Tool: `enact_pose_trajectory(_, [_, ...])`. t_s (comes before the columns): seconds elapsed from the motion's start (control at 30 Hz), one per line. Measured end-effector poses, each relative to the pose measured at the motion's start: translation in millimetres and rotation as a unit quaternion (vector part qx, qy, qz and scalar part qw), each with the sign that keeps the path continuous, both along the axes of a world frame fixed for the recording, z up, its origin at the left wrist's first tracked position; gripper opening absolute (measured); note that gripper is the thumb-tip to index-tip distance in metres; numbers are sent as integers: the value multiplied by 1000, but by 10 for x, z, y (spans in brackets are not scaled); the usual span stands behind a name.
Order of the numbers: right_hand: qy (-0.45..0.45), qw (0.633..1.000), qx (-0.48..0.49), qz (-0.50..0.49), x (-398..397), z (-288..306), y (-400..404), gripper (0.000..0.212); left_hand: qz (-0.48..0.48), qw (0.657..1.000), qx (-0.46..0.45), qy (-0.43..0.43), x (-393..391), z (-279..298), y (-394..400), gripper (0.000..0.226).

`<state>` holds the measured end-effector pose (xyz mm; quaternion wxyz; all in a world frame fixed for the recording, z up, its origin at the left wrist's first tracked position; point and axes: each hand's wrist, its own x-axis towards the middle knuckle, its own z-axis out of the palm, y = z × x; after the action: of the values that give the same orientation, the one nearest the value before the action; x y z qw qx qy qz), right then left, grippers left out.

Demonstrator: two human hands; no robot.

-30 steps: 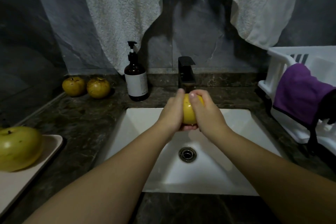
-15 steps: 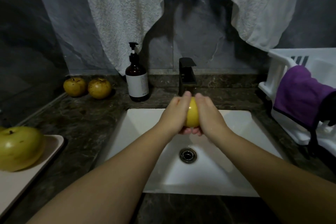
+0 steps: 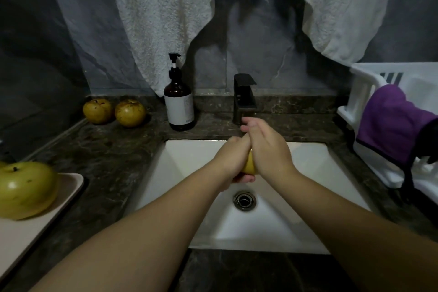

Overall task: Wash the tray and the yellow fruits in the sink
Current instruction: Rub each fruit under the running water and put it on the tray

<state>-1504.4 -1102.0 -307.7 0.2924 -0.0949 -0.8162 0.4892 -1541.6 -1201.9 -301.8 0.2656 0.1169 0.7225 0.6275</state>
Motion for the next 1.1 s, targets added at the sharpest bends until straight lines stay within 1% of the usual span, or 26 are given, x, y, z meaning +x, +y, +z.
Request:
enact_pose_trajectory(0.03, [8, 998, -62, 5, -3, 42, 17, 36, 5, 1000, 11, 5, -4, -5, 16, 59])
enact_pose_trajectory(0.1, [-17, 987, -159, 5, -45, 62, 82, 28, 26, 998, 55, -31, -20, -5, 26, 63])
enact_pose_trajectory(0.13, [-48, 983, -178, 16, -40, 65, 91, 25, 37, 993, 82, -69, -27, -2, 16, 65])
enact_pose_trajectory(0.17, [-82, 980, -179, 37, -21, 56, 86, 29, 46, 986, 113, -117, -34, 0, -1, 66])
enact_pose_trajectory(0.2, [-110, 978, -162, 64, 1, 24, 77, 44, 51, 973, 148, -167, -44, 7, -33, 67])
enact_pose_trajectory(0.27, [-137, 982, -75, 108, 45, -38, 78, 79, 36, 942, 218, -253, -64, 23, -98, 68])
enact_pose_trajectory(0.3, [-141, 983, -26, 112, 47, -51, 99, 90, 22, 932, 231, -277, -70, 23, -129, 70])
enact_pose_trajectory(0.33, [-141, 984, 12, 111, 53, -42, 128, 93, 8, 933, 218, -286, -79, 16, -155, 73])
enact_pose_trajectory(0.37, [-135, 984, 41, 110, 59, -20, 157, 92, -4, 941, 185, -282, -86, 7, -175, 76])
enact_pose_trajectory(0.43, [-112, 983, 90, 117, 82, 23, 217, 78, -11, 960, 116, -256, -87, -9, -193, 83])
enact_pose_trajectory(0.5, [-85, 982, 119, 123, 89, 48, 271, 62, 3, 968, 108, -227, -81, -10, -181, 80])
enact_pose_trajectory(0.53, [-69, 982, 123, 125, 96, 60, 274, 57, 10, 969, 120, -215, -87, -9, -172, 76])
enact_pose_trajectory(0.57, [-58, 983, 117, 128, 97, 70, 273, 58, 17, 966, 143, -214, -94, -7, -161, 74])
enact_pose_trajectory(0.63, [-56, 983, 104, 138, 93, 69, 279, 72, 23, 947, 211, -240, -102, 12, -151, 71])
enact_pose_trajectory(0.7, [-66, 981, 106, 150, 105, 57, 293, 88, 11, 929, 257, -266, -116, 20, -164, 73])
enact_pose_trajectory(0.77, [-70, 977, 119, 161, 125, 47, 312, 91, 0, 918, 277, -283, -123, 11, -188, 75])
enact_pose_trajectory(0.9, [-43, 969, 181, 161, 156, 89, 305, 73, 16, 899, 317, -303, -143, 20, -204, 73])
enact_pose_trajectory(1.0, [-23, 969, 193, 150, 173, 108, 303, 59, 41, 893, 321, -313, -170, 27, -220, 74])
enact_pose_trajectory(1.1, [-14, 970, 201, 138, 176, 95, 307, 45, 38, 894, 313, -317, -178, 25, -246, 74])
